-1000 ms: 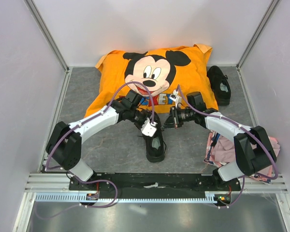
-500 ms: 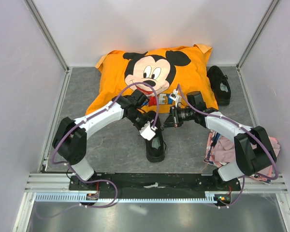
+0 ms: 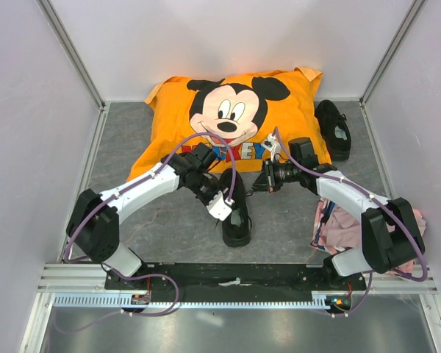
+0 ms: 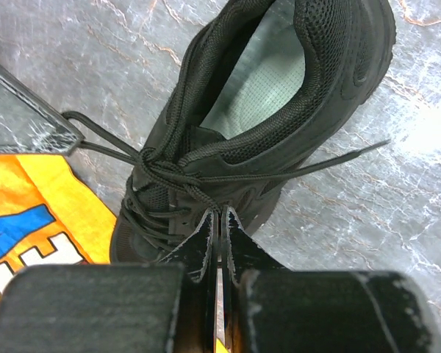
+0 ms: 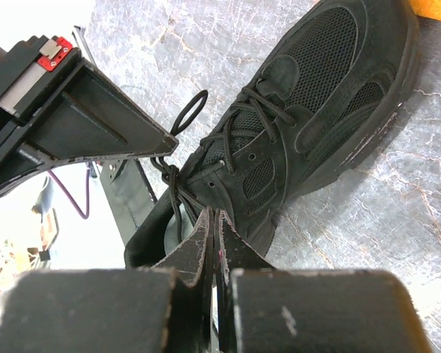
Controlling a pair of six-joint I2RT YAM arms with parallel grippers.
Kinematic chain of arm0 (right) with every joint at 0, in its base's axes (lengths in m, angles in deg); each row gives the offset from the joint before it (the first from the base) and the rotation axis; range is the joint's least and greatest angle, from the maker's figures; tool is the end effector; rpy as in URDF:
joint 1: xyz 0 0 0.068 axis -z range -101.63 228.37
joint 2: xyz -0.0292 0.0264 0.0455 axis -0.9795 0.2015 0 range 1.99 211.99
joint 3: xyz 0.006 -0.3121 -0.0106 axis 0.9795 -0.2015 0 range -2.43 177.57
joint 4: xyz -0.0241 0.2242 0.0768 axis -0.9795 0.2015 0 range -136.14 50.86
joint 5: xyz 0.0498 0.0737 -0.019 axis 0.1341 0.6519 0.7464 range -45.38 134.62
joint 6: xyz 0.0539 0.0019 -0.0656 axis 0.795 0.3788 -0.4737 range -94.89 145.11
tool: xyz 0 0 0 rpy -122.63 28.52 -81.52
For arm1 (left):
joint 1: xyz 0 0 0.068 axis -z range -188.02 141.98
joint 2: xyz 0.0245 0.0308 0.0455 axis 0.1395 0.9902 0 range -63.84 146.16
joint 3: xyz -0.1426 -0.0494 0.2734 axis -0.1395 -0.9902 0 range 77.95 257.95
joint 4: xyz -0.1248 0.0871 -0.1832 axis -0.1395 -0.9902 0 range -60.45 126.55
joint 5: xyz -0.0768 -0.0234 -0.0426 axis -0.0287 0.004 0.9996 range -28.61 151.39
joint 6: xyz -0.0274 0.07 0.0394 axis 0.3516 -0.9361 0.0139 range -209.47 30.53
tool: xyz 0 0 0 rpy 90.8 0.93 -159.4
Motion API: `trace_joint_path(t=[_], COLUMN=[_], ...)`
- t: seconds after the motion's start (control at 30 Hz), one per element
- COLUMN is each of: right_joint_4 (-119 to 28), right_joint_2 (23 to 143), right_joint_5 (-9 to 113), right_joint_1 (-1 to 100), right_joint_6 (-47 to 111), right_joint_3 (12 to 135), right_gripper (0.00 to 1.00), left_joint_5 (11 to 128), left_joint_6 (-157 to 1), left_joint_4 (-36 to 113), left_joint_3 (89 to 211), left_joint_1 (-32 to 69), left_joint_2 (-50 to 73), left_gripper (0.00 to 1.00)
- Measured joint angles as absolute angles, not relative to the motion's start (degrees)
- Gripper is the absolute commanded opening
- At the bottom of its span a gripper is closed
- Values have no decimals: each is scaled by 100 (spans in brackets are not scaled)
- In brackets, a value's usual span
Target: Tie the shoes
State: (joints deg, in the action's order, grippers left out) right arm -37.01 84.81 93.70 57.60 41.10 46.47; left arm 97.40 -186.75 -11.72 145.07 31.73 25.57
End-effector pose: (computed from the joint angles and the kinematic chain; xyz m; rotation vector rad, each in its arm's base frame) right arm 0.2490 0.1548 0.2589 -0.5524 2.2821 1.3134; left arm 0.1933 -0.2177 0.2635 2.3810 0.7875 -0.5071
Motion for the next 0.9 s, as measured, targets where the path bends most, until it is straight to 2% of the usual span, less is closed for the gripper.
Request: trace_joint_path(t=[0.57,0.9], right_joint_4=[-2545,-2285], right_joint_2=[8339,8315], right_joint_5=[9009,8926], right_joint_1=[5760,5917], right_joint_6=[2217,1680], right_joint_3=[4680,4680], right_gripper=[0,0], left_joint_5=[9591,9597], left_joint_6=[-18504,-18504], left_joint_4=[-668,-480], left_joint_3=[14028,13860], left_joint_1=[3064,2991], left_joint_2=[2282,2207], left_gripper=[2,2])
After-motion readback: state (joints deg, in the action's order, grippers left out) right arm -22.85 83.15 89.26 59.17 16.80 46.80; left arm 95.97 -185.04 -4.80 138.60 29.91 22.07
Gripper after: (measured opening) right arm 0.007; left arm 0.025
